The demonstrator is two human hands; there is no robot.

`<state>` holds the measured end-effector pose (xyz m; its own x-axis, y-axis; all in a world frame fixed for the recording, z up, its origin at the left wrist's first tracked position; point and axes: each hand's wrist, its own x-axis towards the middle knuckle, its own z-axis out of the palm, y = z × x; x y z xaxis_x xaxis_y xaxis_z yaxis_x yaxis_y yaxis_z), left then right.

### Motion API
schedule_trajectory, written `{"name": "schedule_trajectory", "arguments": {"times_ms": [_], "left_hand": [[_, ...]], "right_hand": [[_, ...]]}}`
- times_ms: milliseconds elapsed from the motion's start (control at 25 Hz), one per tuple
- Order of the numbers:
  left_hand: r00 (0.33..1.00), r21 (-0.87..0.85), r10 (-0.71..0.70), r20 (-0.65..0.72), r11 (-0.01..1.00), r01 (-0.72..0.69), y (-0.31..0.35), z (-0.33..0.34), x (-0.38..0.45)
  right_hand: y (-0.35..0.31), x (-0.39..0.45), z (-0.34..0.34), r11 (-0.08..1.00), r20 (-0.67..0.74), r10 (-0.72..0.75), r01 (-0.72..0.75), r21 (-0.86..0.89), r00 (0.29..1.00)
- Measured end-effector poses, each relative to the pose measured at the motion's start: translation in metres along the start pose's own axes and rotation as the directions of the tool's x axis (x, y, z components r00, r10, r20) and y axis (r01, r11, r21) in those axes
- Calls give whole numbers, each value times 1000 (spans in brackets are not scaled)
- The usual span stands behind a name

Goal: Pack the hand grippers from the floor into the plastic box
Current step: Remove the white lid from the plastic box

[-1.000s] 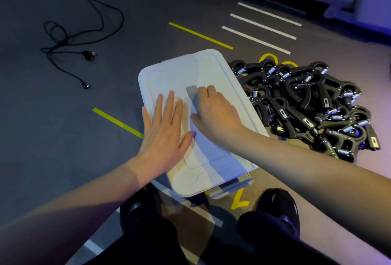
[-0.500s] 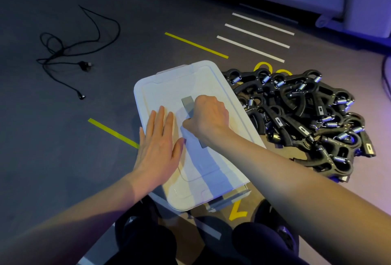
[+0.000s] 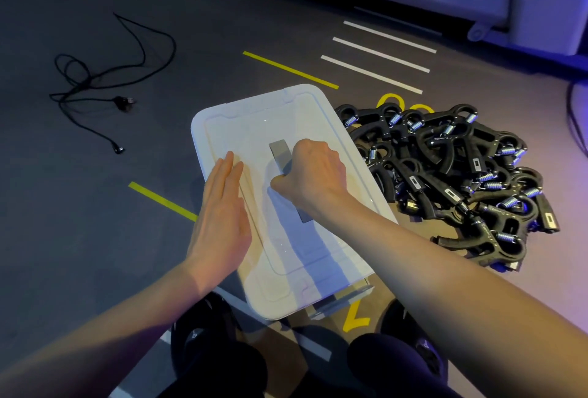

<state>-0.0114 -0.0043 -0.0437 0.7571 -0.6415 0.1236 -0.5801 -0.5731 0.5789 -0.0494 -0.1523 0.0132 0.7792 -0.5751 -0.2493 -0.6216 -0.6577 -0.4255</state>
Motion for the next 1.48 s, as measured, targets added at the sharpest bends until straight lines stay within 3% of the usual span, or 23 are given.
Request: {"name": "schedule_trajectory", "arguments": {"times_ms": [280, 520, 640, 800, 1040, 1280, 1480], "left_hand": [[997, 61, 53, 48, 997, -56, 30, -22, 18], [943, 57, 323, 85, 943, -328, 105, -53, 34], [844, 56, 533, 56, 843, -535, 165, -64, 34], [703, 37, 707, 76, 702, -711, 245, -58, 16], [426, -32, 890, 163, 437, -899, 320, 22, -27], [198, -202, 896, 399, 296, -934, 369, 132, -67], [21, -266, 830, 557, 202, -943, 369, 206, -90]], "right_hand": [[-1, -15, -38, 999, -85, 39, -36, 41, 996], [20, -65, -117, 984, -294, 170, -145, 106, 940], [48, -105, -153, 953, -402, 287, -218, 210, 869], [98, -164, -196, 924, -561, 381, -280, 261, 735], [208, -235, -210, 853, -603, 505, -463, 240, 618], [337, -284, -177, 716, -500, 681, -631, 299, 535], [408, -298, -124, 599, -360, 792, -744, 296, 493]]}}
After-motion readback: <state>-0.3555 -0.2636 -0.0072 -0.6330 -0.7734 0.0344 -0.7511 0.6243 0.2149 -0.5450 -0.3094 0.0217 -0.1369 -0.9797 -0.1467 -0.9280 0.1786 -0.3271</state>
